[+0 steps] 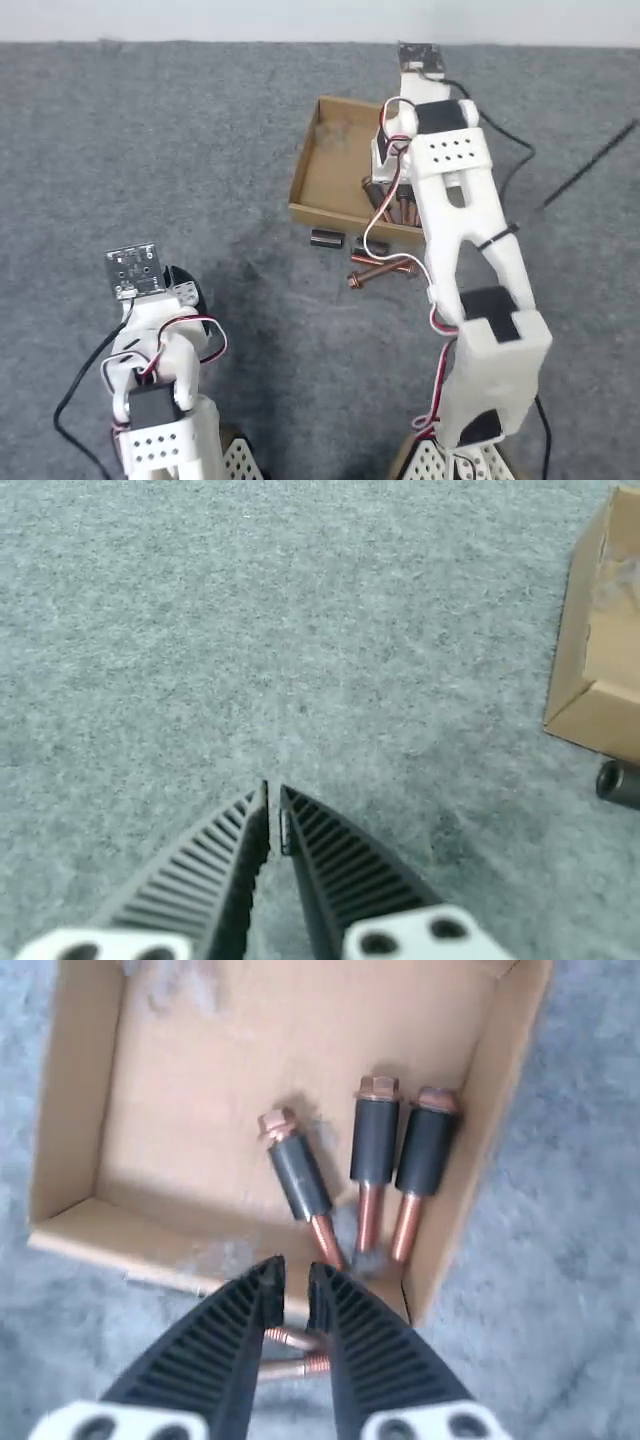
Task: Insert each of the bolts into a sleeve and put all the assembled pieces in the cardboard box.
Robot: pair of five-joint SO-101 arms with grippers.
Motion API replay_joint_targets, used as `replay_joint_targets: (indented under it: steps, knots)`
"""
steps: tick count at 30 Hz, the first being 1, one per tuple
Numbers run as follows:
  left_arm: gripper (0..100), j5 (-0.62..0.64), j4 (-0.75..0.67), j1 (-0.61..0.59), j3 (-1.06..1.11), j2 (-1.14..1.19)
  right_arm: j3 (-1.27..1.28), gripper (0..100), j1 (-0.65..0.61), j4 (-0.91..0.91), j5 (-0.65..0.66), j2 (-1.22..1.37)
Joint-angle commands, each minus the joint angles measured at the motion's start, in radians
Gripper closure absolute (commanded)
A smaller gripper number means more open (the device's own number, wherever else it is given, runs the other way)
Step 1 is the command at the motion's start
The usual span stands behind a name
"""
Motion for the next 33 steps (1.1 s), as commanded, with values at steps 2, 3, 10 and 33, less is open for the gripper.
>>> replay_joint_targets:
  steps: [2,3,10,33]
  knots:
    - [99,-0.012,-0.035,-0.002,-0.012,-0.015,-0.052,99.1,-0.062,0.162,-0.015,-0.159]
    - [99,-0.012,-0.035,-0.002,-0.012,-0.015,-0.052,99.2,-0.074,0.202,-0.015,-0.176]
    - [99,-0.012,-0.034,-0.002,-0.012,-0.015,0.054,99.2,-0.09,0.309,-0.066,-0.337]
    - [99,-0.012,-0.029,-0.006,-0.012,-0.015,1.023,99.1,-0.119,0.285,0.161,-1.202]
